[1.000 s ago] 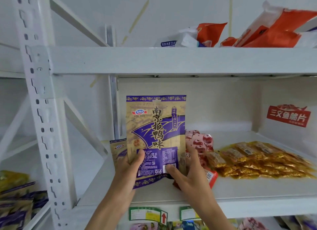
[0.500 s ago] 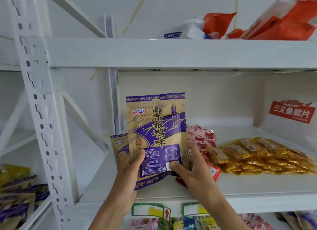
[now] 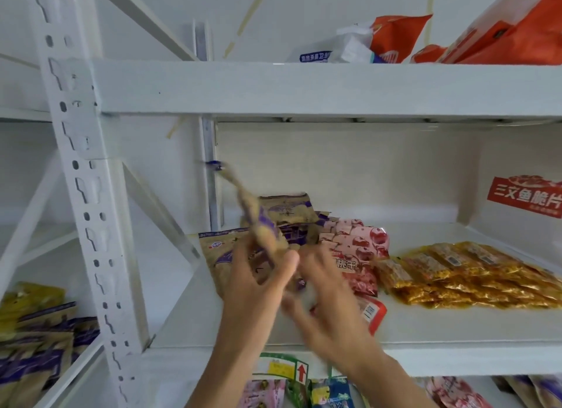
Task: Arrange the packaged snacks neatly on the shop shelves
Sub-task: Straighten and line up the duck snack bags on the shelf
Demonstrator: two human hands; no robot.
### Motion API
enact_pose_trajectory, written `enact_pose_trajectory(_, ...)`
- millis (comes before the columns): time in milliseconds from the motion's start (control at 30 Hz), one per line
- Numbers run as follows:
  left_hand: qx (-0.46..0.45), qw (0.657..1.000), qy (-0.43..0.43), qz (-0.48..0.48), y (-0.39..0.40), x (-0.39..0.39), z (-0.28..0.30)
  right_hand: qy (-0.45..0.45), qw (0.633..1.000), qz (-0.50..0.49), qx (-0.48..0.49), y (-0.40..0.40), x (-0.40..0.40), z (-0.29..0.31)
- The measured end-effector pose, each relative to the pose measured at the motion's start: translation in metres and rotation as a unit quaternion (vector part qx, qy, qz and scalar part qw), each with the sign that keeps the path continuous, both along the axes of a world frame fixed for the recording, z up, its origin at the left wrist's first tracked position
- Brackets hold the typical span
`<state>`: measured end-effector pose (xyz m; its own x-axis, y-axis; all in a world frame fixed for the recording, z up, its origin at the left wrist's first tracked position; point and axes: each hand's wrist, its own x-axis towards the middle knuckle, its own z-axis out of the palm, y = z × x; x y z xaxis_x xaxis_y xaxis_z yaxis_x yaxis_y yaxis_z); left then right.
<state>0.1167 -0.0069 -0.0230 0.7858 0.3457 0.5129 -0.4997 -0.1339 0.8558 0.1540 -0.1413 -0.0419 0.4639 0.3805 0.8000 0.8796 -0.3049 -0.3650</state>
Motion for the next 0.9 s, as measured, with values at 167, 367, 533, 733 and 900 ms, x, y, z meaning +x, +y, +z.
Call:
enact_pose_trajectory(167,-0.120,0.992,0.033,0.020,0.046,0.000,0.002,-0.086,0.982,0.032,-0.164,0.007,-0.009,-0.013)
enact_pose_trajectory(367,-0.099,0.985,0.143,0.016,0.098,0.008,-0.014,0.046,0.993,-0.005,-0.107,0.004,0.017,-0.023)
enact_pose_trajectory(533,0.046,0.975,0.163,0.144,0.105,0.021,-0.032,0.310,0.942,0.036,-0.125,-0.001,0.047,-0.009)
enact_pose_trajectory(733,0.211,0.955,0.136,0.160,0.109,0.029,-0.039,0.377,0.923,-0.034,-0.075,-0.011,0.086,0.007)
enact_pose_trajectory(900,0.325,0.918,0.196,0.120,0.101,0.023,-0.035,0.125,0.966,-0.212,-0.075,0.003,0.143,0.042)
